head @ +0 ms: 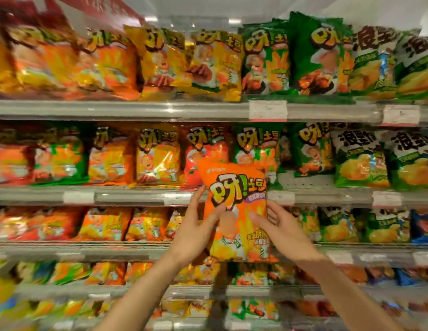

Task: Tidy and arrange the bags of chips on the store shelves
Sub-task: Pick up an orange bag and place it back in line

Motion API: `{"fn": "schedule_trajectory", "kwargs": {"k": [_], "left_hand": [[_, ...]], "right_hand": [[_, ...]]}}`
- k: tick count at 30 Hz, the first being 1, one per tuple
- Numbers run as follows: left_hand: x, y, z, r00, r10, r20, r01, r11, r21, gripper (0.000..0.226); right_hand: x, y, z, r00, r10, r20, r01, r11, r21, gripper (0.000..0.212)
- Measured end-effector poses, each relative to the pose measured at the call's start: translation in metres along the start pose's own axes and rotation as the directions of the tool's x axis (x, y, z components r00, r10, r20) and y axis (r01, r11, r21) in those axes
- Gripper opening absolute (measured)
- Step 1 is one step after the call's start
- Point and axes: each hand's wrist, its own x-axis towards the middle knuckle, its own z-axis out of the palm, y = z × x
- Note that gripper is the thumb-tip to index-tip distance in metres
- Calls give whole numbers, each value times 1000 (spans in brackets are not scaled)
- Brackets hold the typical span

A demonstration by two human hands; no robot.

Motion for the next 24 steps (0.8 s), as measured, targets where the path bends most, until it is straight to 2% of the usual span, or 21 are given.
{"fn": "schedule_trajectory", "kwargs": {"k": [5,10,15,20,24], "left_hand": [[-12,-11,-80,994,-17,-104,16,1000,-7,72],[-10,-18,-147,982,6,-189,-9,1000,-14,68],[1,-22,-207,963,22,-269,-19,1000,14,70],[15,-13,-260,942,35,-334,-11,997,74,69],[23,-19,-300,918,38,-395,1,995,98,68]], "right_hand": [[11,-26,81,999,-18,50,16,1000,25,78],[40,-49,140,992,-67,111,65,998,25,77],[82,-69,195,972,-147,182,136,988,75,62],[128,-81,244,948,-204,244,187,978,89,71],[163,-87,282,933,-220,284,201,975,95,85]]}}
